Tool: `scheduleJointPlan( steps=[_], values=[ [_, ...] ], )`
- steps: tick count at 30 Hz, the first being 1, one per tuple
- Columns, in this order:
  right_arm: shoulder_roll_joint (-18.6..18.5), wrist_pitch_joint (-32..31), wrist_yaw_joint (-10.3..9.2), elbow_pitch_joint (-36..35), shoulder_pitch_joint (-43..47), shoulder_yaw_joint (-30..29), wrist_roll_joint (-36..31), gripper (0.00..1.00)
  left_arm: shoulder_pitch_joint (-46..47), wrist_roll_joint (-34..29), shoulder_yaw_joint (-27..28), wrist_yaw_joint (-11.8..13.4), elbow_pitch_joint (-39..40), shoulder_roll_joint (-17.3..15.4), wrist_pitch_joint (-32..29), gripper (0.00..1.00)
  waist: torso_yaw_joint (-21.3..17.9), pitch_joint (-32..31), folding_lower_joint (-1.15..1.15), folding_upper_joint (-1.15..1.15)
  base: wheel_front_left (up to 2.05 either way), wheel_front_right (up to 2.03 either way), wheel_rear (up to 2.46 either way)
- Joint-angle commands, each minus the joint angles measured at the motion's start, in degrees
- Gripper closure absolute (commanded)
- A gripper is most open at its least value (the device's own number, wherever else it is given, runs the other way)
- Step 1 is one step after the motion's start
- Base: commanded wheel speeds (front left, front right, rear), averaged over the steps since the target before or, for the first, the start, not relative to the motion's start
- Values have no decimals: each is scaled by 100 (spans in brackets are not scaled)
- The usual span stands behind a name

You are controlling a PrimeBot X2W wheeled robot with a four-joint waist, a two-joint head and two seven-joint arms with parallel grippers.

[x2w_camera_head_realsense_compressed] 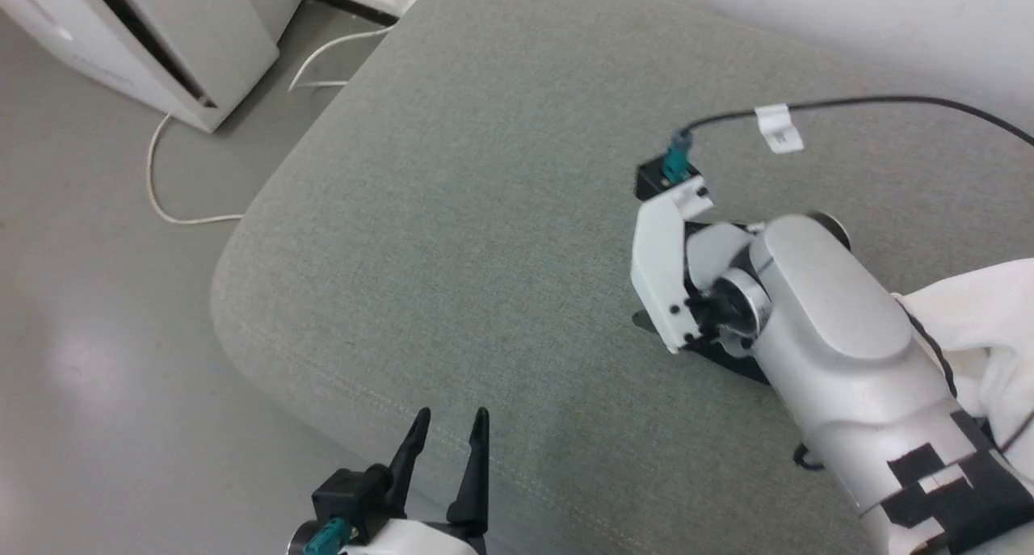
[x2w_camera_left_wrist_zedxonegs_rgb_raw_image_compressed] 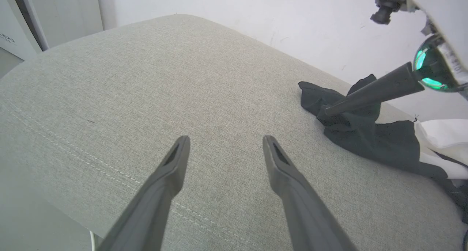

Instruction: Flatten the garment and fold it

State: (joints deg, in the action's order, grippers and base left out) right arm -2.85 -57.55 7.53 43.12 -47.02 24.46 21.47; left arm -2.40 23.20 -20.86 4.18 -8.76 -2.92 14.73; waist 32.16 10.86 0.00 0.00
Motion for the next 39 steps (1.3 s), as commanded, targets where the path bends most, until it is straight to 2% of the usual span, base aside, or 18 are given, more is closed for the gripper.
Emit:
scheduleJointPlan(
  steps=[1, 5, 9, 13, 19, 23, 31, 35, 39],
  values=[
    [-3, -224, -4, -147, -217, 176, 224, 0, -91, -86, 83, 27, -35, 4, 27, 0, -375, -398, 0, 0, 0, 0, 0],
    [-3, -582, -4, -440, -483, 412, 631, 0, -217, -231, 258, 0, -53, 4, 27, 0, -666, -706, 0, 0, 0, 0, 0],
    [-3, -497, -4, -661, -604, 366, 874, 0, -308, -329, 376, -36, -46, 4, 27, 0, -880, -872, 0, 0, 0, 0, 0],
    [-3, 231, -4, -956, -634, 114, 861, 0, -422, -446, 528, -93, -17, 4, 27, 0, -1165, -953, 0, 0, 0, 0, 0],
    [-3, 1566, -4, -1371, -180, -713, 299, 0, -501, -572, 702, -166, 58, 4, 27, 0, -1538, -939, 0, 0, 0, 0, 0],
    [-19, 2216, -4, -2138, 437, -1330, -131, 0, -486, -643, 771, -205, 127, 4, 27, 0, -1720, -889, 0, 0, 0, 0, 0],
    [-42, 3248, -4, -4478, 2429, -2841, -827, 0, -511, -736, 894, -268, 324, 4, 27, 0, -2102, -758, 0, 0, 0, 0, 0],
    [-8, 3862, -4, -5380, 3446, -3502, -594, 0, -480, -767, 995, -302, 611, 4, 27, 0, -2277, -653, 0, 0, 0, 0, 0],
    [-5, 4857, -4, -5759, 4395, -3723, -438, 0, -499, -829, 1102, -325, 895, 4, 27, 0, -2469, -569, 0, 0, 0, 0, 0]
  ],
)
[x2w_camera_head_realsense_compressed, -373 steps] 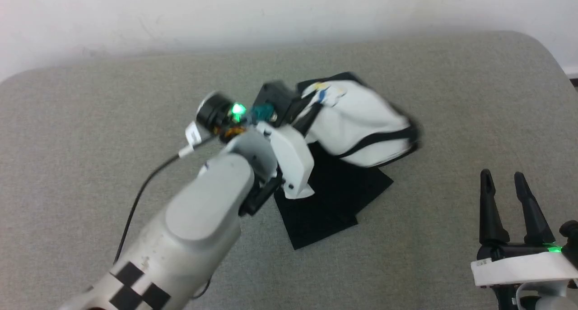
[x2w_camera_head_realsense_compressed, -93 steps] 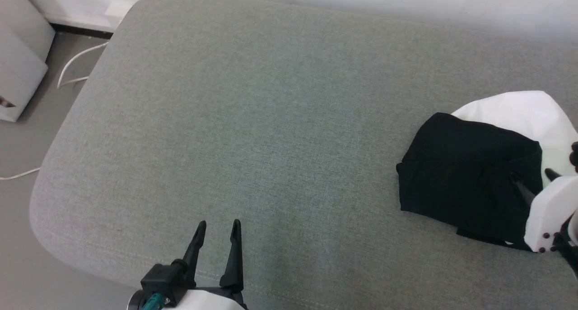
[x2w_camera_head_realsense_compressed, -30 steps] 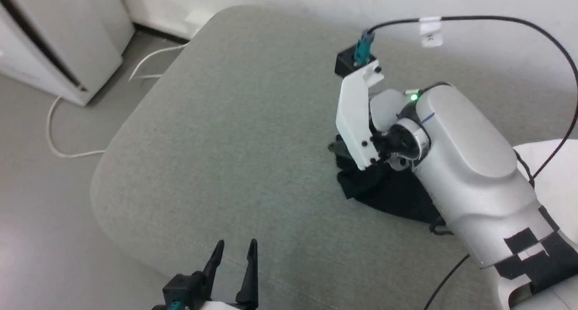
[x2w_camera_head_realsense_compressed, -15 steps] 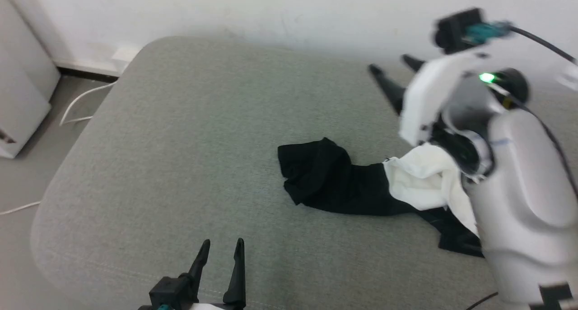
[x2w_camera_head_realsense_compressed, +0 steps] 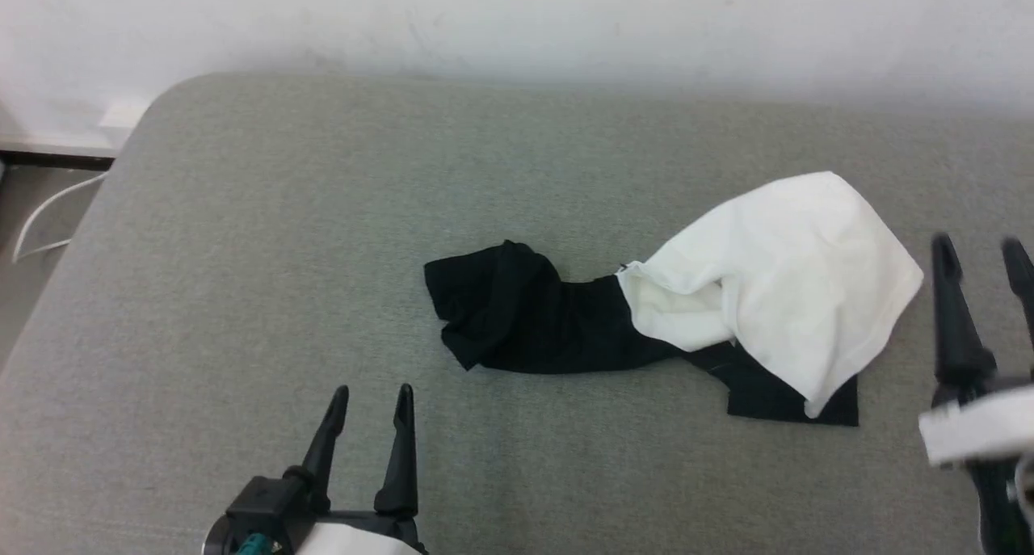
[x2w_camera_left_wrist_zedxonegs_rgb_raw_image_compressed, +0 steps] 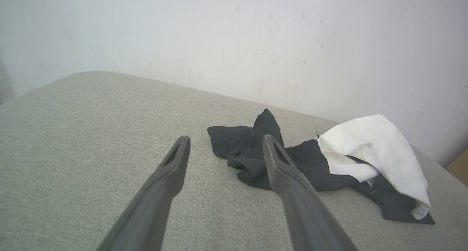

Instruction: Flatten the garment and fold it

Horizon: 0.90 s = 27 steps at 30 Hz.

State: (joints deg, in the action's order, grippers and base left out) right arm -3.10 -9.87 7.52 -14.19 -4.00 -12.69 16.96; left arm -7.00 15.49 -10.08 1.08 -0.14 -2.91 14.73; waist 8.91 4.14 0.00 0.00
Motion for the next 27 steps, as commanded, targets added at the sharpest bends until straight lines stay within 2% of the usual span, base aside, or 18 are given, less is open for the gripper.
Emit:
scheduleJointPlan(
  steps=[1, 5, 8, 11, 15, 19, 23, 27],
  values=[
    [21, 426, -3, -76, 305, 18, -24, 0, -46, -78, 43, -21, 88, 3, 27, 0, -184, 126, 0, 0, 0, 0, 0],
    [21, 1843, -3, 163, 1083, 47, -29, 0, -101, -158, 142, -27, 270, 3, 27, 0, -357, 170, 0, 0, 0, 0, 0],
    [22, 2381, -3, 653, 1410, -31, 203, 0, -187, -257, 209, -29, 344, 3, 27, 0, -501, 191, 0, 0, 0, 0, 0],
    [22, 2475, -3, 1060, 1483, 18, 430, 0, -257, -386, 243, -33, 318, 3, 27, 0, -625, 192, 0, 0, 0, 0, 0],
    [22, 2484, -3, 1084, 1370, 95, 467, 0, -207, -655, 226, 27, 185, -19, 27, 0, -725, 172, 0, 0, 0, 0, 0],
    [22, 2485, -3, 1080, 1321, 32, 477, 0, 108, -837, 101, -40, 167, -125, -66, 0, -764, 141, 0, 0, 0, 0, 0],
    [22, 2486, -3, 1119, 1340, 8, 455, 0, 726, -982, -101, -284, 133, -339, -702, 0, -742, 153, 0, 0, 0, 0, 0],
    [22, 2486, -3, 1197, 1332, 123, 432, 0, 1406, -1036, -424, -573, -366, -508, -1974, 0, -731, 197, 0, 0, 0, 0, 0]
  ],
)
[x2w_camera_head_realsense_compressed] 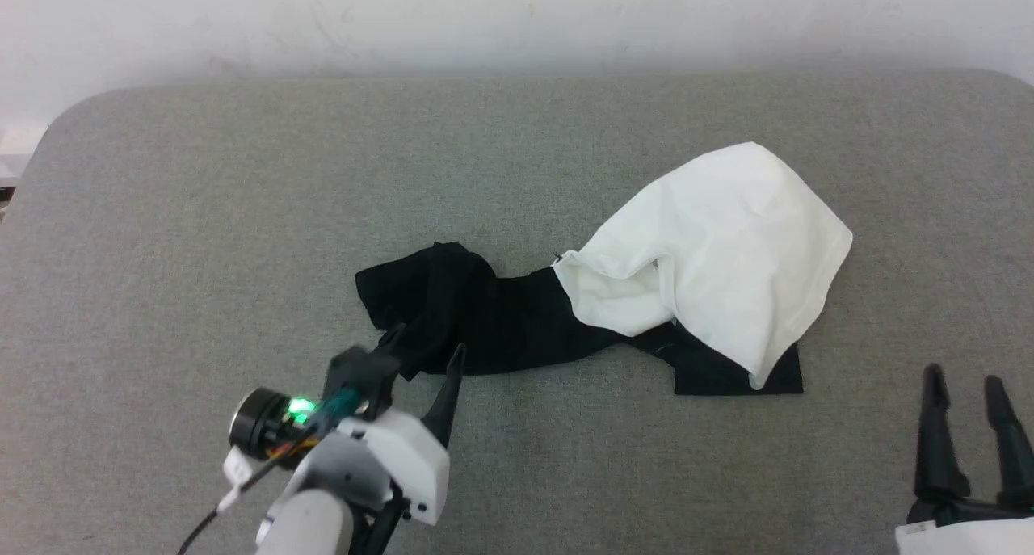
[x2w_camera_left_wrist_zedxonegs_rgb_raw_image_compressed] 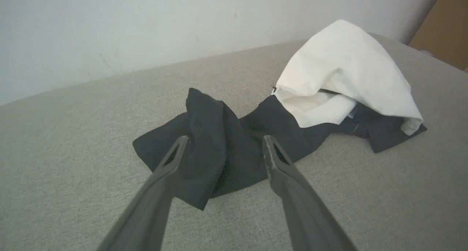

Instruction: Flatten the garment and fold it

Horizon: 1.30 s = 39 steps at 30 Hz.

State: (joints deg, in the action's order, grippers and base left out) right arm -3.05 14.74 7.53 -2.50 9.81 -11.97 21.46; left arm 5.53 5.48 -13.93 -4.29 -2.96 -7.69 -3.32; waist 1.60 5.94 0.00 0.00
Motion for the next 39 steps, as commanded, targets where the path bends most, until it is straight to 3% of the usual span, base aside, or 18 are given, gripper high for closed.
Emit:
scheduleJointPlan(
  steps=[1, 8, 16, 17, 18, 24, 29, 34, 39],
  values=[
    [17, 25, -4, 42, -56, 97, -20, 0, 329, -55, -118, -78, -213, -62, -474, 0, -7, 37, 0, 0, 0, 0, 0],
    [17, 25, -4, 159, -91, 266, -21, 0, 1271, -240, -403, -126, -1052, -98, -1716, 0, -119, 187, 0, 0, 0, 0, 0],
    [17, 26, -4, 272, -229, 357, -69, 0, 1850, -269, -397, 66, -2278, 38, -1800, 0, -339, 373, 0, 0, 0, 0, 0],
    [17, 26, -4, 281, -250, 366, -74, 0, 1911, -261, -393, 73, -2415, 47, -1736, 57, -362, 388, 0, 0, 0, 0, 0],
    [17, 26, -4, 291, -267, 373, -79, 0, 1965, -240, -387, 69, -2543, 56, -1656, 100, -381, 399, 0, 0, 0, 0, 0],
    [17, 26, -4, 356, -279, 328, -84, 0, 2043, 96, -306, -40, -3017, 162, -1141, 100, -395, 347, 0, 0, 0, 0, 0],
    [17, 26, -4, 412, -230, 343, -69, 0, 1810, 590, 16, -97, -2701, 136, -859, 100, -331, 206, 0, 0, 0, 0, 0],
    [17, 26, -4, 400, -197, 330, -44, 0, 1412, 920, 524, 2, -2017, -330, -1131, 100, -263, 238, 0, 0, 0, 0, 0],
    [17, 26, -4, 468, -195, 300, -2, 0, 800, 1241, 1311, 327, -978, -987, -1615, 100, -195, 364, 0, 0, 0, 0, 0]
  ],
)
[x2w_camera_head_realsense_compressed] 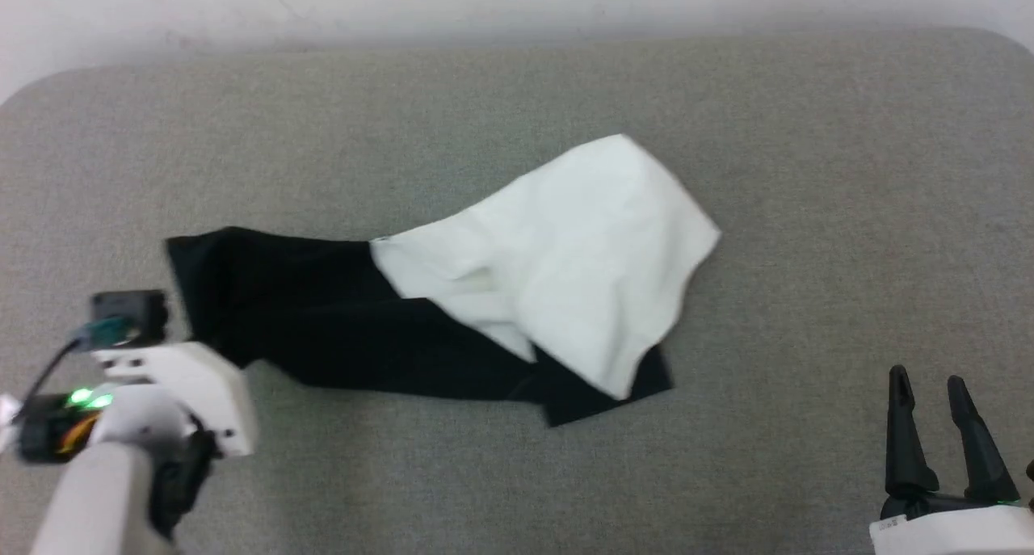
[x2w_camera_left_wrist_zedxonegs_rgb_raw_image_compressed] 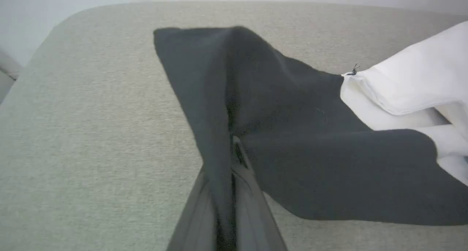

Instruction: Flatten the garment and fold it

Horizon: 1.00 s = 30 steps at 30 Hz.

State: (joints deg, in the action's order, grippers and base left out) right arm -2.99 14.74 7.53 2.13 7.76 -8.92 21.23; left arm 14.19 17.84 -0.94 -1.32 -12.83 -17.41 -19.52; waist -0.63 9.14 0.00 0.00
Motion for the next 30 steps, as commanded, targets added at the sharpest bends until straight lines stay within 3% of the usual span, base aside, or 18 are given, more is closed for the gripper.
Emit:
scheduleJointPlan(
  steps=[1, 4, 5, 6, 13, 21, 26, 30],
  values=[
    [12, 26, -4, 21, 1, -12, 31, 0, -191, 13, 136, 108, 183, -118, -41, 100, 42, 71, 0, 0, 0, 0, 0],
    [12, 26, -4, 81, -44, 19, 40, 0, -475, 71, 382, 320, 540, -174, -42, 100, 81, 146, 0, 0, 0, 0, 0],
    [12, 26, -4, 96, -65, 36, 35, 0, -550, 42, 407, 383, 595, -166, 8, 65, 89, 166, 0, 0, 0, 0, 0],
    [12, 26, -4, 110, -88, 52, 26, 0, -616, 25, 419, 443, 634, -127, 72, 0, 95, 183, 0, 0, 0, 0, 0],
    [12, 26, -4, 156, -165, 55, -17, 0, -829, 112, 319, 473, 986, 215, 575, 0, 160, 243, 0, 0, 0, 0, 0],
    [12, 26, -4, 185, -170, 30, -52, 0, -1251, -315, -247, 530, 2413, 563, 1277, 0, 249, 238, 0, 0, 0, 0, 0],
    [12, 26, -4, 220, -181, 51, -61, 0, -1156, -733, -1041, 308, 2773, 630, 1134, 0, 338, 216, 0, 0, 0, 0, 0],
    [12, 26, -4, 265, -190, 100, -69, 0, -701, -864, -1630, 12, 2590, 748, 828, 0, 385, 186, 0, 0, 0, 0, 0]
  ],
)
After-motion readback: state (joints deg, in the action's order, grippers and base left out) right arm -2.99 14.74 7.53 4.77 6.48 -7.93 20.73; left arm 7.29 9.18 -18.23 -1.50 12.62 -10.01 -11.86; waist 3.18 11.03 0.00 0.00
